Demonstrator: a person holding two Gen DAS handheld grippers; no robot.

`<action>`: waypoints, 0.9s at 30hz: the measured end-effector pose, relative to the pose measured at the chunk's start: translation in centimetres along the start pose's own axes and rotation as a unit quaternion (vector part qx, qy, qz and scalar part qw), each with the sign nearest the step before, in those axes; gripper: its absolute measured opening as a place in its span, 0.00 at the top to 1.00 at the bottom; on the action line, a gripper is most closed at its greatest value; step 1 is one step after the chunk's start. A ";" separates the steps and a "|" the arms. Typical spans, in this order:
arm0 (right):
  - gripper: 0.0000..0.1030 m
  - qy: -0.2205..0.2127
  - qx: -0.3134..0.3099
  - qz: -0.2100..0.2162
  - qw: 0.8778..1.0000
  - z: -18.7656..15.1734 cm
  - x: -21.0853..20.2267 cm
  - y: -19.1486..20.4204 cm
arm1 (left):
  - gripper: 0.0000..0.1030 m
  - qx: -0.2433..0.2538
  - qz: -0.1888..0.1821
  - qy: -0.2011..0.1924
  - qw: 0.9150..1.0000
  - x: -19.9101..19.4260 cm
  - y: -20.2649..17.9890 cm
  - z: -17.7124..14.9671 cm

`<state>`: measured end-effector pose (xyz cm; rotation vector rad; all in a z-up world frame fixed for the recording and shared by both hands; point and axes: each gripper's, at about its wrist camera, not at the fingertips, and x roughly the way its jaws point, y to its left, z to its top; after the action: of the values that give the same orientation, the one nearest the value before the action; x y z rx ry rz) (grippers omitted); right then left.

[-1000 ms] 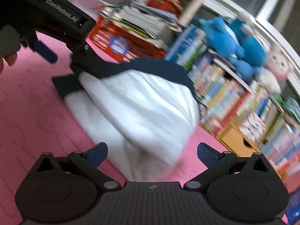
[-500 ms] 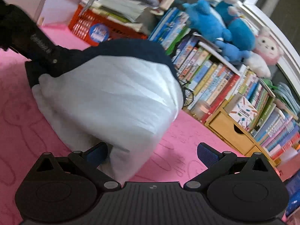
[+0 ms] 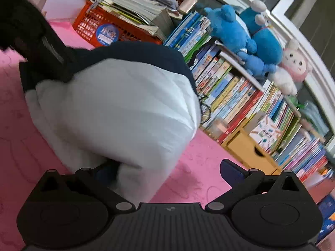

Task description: Fold clothes

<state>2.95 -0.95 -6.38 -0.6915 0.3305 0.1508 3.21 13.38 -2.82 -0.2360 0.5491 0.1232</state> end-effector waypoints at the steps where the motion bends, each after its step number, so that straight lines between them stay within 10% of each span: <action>1: 0.07 0.002 0.001 0.005 1.000 0.1 0.4 -0.1 | 0.74 0.008 0.007 0.000 1.000 0.0 -0.1 -0.1; 2: 0.16 0.009 0.004 0.013 1.000 0.3 0.8 -0.3 | 0.75 0.016 0.013 0.000 1.000 0.0 -0.3 -0.2; 4: 0.65 0.024 0.015 0.047 0.998 0.5 1.4 -0.8 | 0.75 0.027 0.020 -0.001 0.999 -0.1 -0.7 -0.5; 6: 0.79 0.029 0.007 0.055 0.998 0.5 1.3 -1.1 | 0.75 0.029 0.015 0.001 0.999 -0.3 -1.1 -0.6; 20: 0.84 0.038 -0.042 -0.038 0.998 -7.8 -9.4 -9.0 | 0.74 0.071 -0.150 0.046 0.985 -7.6 -6.3 -4.8; 27: 0.83 0.077 -0.004 0.023 0.997 -12.4 -13.8 -9.4 | 0.72 0.102 -0.157 0.068 0.980 -9.1 -6.7 -6.5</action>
<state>-10.78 -16.55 -4.87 -0.7047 0.4933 0.1434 -6.58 4.79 -2.09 -0.1296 0.6492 -0.2567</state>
